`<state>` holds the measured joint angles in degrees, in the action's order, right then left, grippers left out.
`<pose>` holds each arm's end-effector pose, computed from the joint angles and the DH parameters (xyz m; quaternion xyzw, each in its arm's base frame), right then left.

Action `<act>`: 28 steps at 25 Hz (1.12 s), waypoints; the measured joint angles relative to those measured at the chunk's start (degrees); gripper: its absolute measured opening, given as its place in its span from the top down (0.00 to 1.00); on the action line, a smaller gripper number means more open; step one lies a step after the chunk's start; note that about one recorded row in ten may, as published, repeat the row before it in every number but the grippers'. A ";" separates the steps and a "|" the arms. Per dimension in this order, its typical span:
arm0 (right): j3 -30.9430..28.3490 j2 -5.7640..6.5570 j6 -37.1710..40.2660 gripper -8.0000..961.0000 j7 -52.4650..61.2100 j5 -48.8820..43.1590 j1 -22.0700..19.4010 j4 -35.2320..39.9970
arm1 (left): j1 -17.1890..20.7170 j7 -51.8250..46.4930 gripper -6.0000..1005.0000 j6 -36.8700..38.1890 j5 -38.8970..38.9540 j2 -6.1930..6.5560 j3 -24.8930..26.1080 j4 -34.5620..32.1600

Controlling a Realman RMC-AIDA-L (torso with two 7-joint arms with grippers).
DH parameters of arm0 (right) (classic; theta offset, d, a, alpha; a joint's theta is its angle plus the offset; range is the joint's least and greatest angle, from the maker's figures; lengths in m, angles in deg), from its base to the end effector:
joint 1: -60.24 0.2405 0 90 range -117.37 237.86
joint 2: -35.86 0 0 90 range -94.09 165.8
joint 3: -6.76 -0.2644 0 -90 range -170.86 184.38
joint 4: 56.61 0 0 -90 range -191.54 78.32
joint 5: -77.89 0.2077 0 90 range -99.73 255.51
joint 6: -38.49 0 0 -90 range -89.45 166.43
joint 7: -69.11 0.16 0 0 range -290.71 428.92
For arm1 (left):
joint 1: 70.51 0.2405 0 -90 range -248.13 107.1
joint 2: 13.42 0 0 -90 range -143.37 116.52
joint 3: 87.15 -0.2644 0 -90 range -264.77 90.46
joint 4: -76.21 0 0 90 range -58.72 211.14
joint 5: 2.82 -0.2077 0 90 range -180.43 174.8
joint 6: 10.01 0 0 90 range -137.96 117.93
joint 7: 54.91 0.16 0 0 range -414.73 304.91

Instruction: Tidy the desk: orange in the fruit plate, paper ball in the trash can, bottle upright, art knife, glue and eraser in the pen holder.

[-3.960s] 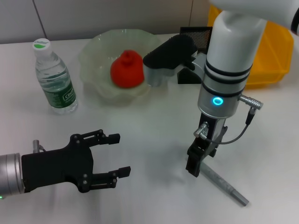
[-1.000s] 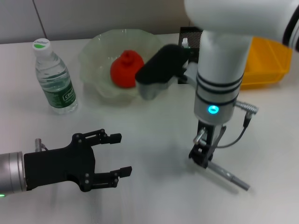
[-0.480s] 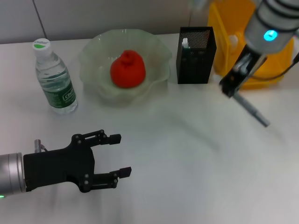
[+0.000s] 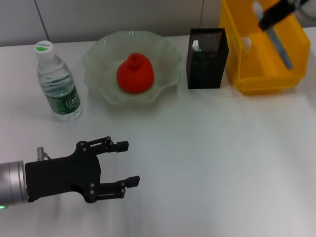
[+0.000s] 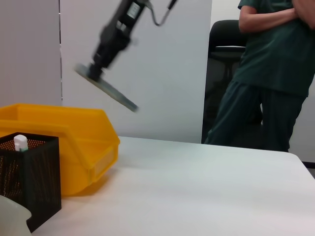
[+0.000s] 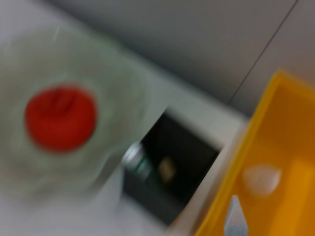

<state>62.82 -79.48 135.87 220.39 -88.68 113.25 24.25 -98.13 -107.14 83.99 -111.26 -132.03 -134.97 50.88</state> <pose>0.1353 0.4348 0.1026 -0.8521 0.3610 -0.1452 0.3500 -0.2637 0.2849 -0.0574 -0.9560 -0.0630 -0.2759 0.0774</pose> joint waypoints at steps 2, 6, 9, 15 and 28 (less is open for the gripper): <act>-2.48 0.25 -2.99 0.83 -1.95 0.97 -0.01 -0.04 | -0.07 -0.14 0.21 -0.10 0.02 -0.01 0.00 0.01; -3.68 0.58 -10.25 0.83 -4.30 4.20 -0.16 -0.89 | -0.15 -0.35 0.21 -0.15 0.06 -0.03 0.00 0.03; -3.76 0.60 -14.54 0.83 -5.67 7.77 -0.25 -2.75 | -0.24 -0.39 0.21 -0.22 0.08 -0.05 0.04 0.03; -3.88 0.93 -20.90 0.83 -8.11 14.82 -0.78 -8.26 | -0.32 -0.38 0.21 -0.36 0.08 -0.05 0.15 0.03; -3.71 -0.13 -29.95 0.82 -19.07 29.08 -4.37 -18.23 | -0.11 -0.07 0.21 -0.41 0.07 -0.05 0.28 0.03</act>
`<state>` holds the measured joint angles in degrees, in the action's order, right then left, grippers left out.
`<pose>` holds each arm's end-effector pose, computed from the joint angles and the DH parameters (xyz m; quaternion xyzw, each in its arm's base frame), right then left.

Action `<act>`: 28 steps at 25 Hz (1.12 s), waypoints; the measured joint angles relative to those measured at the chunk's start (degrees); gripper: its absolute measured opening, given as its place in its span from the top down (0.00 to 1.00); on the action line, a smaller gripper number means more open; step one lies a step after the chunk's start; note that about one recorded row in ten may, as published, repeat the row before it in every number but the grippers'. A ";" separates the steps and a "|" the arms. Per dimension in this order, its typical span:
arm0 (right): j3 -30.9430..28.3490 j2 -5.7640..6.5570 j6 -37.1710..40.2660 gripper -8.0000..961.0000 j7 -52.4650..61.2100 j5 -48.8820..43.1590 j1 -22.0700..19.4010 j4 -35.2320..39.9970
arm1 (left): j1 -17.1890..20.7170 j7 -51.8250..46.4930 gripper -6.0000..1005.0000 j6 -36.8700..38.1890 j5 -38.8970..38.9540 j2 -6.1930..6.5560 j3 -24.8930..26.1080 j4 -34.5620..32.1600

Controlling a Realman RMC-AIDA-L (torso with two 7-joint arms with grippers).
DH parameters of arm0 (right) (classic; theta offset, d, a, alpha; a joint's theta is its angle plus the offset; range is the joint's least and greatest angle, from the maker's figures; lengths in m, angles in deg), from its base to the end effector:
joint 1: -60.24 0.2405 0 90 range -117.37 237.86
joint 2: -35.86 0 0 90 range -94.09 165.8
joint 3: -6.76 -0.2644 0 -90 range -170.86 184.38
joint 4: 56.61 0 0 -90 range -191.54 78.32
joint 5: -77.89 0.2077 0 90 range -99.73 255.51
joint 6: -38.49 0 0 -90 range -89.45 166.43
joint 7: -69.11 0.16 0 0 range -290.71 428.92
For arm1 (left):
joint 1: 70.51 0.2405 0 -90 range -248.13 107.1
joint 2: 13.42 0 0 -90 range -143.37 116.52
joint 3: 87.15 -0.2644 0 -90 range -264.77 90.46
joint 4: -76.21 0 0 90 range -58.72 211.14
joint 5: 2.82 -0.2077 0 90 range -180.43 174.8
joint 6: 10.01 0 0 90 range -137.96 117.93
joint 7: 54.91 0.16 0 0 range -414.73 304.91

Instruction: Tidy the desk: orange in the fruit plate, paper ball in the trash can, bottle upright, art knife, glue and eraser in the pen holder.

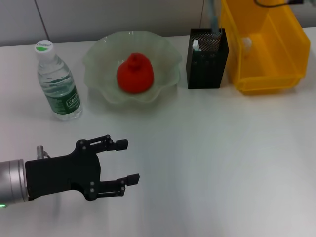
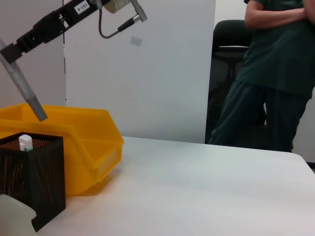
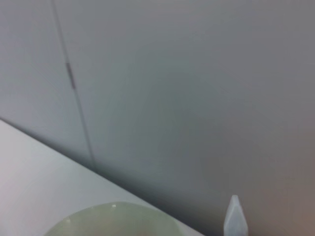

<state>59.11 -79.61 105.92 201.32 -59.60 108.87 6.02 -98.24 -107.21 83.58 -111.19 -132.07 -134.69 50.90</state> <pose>0.1416 0.4794 0.0648 -0.8939 0.2901 0.0913 0.3293 -0.2636 0.2867 -0.0573 -0.9556 -0.0646 -0.2755 0.0818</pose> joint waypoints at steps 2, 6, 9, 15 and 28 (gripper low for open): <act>-0.09 0.01 -0.62 0.82 -1.44 1.69 -0.25 -1.58 | 0.07 0.06 0.21 0.00 0.00 0.00 0.00 0.00; -0.35 -0.03 -2.59 0.81 -4.80 5.33 -1.54 -4.95 | 0.17 0.17 0.21 0.00 0.00 0.00 -0.13 0.00; -0.35 -0.33 -3.61 0.81 -5.67 5.56 -2.34 -5.13 | 0.22 0.17 0.21 0.00 0.00 0.00 -0.12 0.00; -0.89 -0.26 -4.49 0.80 -6.85 5.70 -3.73 -5.78 | 0.22 0.06 0.21 0.00 0.00 0.00 -0.19 0.00; -1.03 -0.48 -5.34 0.79 -9.09 6.43 -4.78 -6.38 | -0.06 -0.15 0.21 -0.35 0.00 0.00 -0.29 0.11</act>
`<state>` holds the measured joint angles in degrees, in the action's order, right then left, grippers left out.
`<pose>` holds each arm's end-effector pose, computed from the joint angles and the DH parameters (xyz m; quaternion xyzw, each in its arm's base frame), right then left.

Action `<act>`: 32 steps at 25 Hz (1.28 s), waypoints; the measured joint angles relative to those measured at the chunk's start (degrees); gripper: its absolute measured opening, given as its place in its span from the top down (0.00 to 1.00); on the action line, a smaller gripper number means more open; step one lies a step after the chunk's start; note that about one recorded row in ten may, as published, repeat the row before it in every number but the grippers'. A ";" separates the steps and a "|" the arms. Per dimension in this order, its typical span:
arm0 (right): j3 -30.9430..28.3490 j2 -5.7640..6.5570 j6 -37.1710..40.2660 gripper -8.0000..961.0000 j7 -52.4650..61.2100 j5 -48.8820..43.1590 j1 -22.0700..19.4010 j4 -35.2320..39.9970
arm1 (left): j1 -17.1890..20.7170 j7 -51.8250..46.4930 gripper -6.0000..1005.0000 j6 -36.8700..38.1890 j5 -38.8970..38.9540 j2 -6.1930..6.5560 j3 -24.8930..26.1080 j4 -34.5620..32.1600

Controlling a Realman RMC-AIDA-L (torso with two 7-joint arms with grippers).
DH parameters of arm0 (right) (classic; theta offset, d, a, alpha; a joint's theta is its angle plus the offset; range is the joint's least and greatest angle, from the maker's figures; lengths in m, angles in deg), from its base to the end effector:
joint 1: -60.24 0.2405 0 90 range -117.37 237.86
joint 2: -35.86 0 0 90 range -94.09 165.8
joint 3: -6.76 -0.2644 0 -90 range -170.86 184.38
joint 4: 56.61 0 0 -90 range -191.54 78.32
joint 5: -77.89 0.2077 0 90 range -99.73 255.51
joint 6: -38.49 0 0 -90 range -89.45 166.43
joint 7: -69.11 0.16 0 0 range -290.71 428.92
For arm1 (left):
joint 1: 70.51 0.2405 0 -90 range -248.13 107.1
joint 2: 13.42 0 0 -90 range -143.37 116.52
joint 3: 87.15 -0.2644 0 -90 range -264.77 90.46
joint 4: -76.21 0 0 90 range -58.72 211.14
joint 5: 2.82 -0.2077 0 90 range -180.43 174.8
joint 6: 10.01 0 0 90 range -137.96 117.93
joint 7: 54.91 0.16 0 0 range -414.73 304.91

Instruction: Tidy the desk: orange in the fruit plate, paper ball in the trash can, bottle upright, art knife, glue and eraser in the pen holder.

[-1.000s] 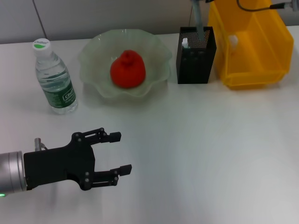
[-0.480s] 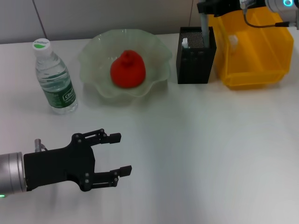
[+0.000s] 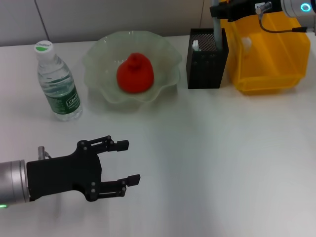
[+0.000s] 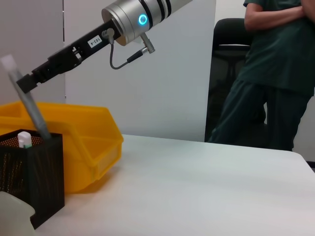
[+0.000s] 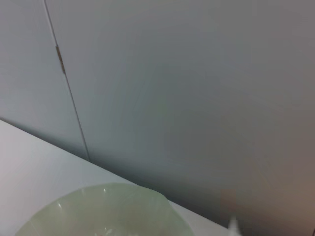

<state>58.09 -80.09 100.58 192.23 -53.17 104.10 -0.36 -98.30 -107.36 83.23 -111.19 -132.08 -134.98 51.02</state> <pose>0.1878 0.4714 0.0505 -0.8861 0.3041 0.1106 0.3319 -0.2639 0.2868 -0.0584 -0.9563 -0.0663 -0.2731 0.0808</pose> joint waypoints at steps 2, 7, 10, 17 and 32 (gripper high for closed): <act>-0.21 -0.03 -0.22 0.79 0.00 0.02 -0.01 -0.05 | -0.08 0.06 0.21 -0.03 0.00 0.00 0.01 0.25; -0.71 -0.10 -0.65 0.78 0.00 0.03 -0.15 -0.10 | -0.13 0.14 0.21 -0.23 0.00 0.00 0.01 0.50; -0.71 -0.12 -0.77 0.64 0.00 0.17 -0.58 0.31 | -0.07 0.02 0.21 -0.26 0.00 0.00 0.02 0.50; -0.63 -0.76 5.52 0.34 -0.11 6.23 -6.64 9.76 | 0.17 -0.43 0.21 0.35 0.00 0.10 0.38 0.50; -6.02 -3.51 41.47 0.28 -15.91 34.75 -34.34 27.76 | -2.23 -12.34 0.21 3.41 -0.99 1.15 0.02 -3.38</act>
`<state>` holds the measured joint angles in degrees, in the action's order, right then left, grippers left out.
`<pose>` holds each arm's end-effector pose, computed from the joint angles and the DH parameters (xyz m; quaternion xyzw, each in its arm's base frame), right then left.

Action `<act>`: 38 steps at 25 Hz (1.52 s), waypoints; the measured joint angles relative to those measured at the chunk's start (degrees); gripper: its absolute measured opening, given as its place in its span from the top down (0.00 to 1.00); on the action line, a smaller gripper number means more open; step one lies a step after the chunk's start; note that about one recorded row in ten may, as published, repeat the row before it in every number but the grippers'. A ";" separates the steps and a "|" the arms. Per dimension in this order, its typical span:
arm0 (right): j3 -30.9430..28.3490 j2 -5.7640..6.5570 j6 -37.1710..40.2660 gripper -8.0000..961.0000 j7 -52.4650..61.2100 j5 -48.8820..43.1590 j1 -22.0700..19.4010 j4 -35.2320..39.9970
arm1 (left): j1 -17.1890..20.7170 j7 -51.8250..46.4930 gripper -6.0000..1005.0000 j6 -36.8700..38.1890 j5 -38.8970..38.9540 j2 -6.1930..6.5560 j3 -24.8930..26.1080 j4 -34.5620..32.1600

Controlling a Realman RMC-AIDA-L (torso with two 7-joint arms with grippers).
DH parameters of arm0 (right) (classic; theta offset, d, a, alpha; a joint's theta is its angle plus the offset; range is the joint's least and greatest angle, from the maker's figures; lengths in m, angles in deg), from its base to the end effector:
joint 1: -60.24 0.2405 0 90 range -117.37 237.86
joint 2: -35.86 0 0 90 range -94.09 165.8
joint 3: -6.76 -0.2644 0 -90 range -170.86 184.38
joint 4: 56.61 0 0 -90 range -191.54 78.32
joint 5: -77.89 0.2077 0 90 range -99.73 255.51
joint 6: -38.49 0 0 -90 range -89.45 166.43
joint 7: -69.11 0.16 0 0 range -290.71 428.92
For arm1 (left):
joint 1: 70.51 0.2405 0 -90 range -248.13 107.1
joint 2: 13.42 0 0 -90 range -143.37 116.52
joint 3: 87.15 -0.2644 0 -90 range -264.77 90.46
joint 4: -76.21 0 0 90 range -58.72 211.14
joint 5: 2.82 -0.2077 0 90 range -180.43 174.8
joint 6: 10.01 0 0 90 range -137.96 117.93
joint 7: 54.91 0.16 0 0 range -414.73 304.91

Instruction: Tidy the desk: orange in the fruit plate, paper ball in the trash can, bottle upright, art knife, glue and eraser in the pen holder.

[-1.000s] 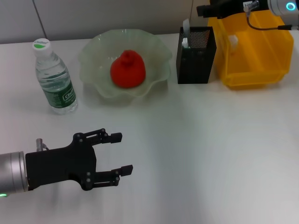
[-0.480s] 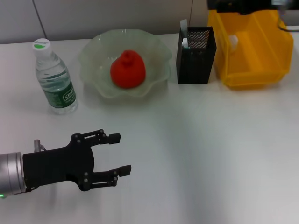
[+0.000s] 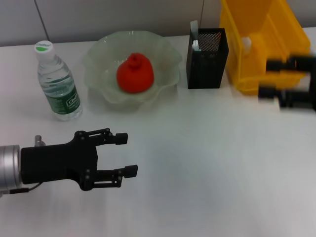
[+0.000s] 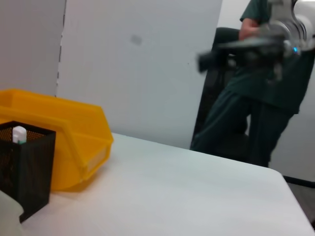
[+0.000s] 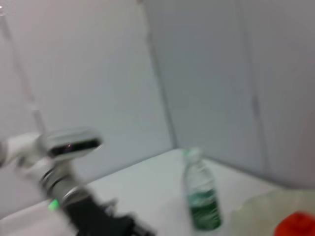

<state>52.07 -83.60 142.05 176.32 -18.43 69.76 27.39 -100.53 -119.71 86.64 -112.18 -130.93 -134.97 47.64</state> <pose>0.2231 0.2684 0.1002 -0.9242 0.1998 0.2714 0.1798 -0.2507 0.2989 -0.0422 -0.9539 -0.1166 -0.2742 0.0370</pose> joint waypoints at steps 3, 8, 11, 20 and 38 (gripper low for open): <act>0.30 0.09 4.39 0.28 -7.82 -2.04 -1.75 -6.06 | -1.35 -2.64 0.21 2.31 -0.85 1.47 0.01 0.42; -0.34 0.31 5.04 0.28 -16.68 -6.73 -2.25 -13.04 | -1.07 -4.17 0.21 4.31 -1.20 2.32 0.03 0.26; -0.70 0.42 4.62 0.28 -21.35 -10.57 -1.81 -17.07 | -0.85 -5.00 0.21 5.08 -2.35 3.04 0.02 0.57; -1.13 0.46 1.40 0.28 -28.21 -15.99 0.53 -24.88 | -0.63 -6.56 0.21 7.21 -4.11 4.90 0.09 0.06; 1.69 0.20 -6.35 0.28 -28.07 -18.90 7.66 -31.60 | -0.75 -6.93 0.22 6.47 -6.92 5.17 0.58 -0.42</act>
<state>53.76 -83.41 135.70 148.25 -37.33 77.42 -4.20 -101.28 -126.64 93.11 -119.10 -125.77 -134.39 47.22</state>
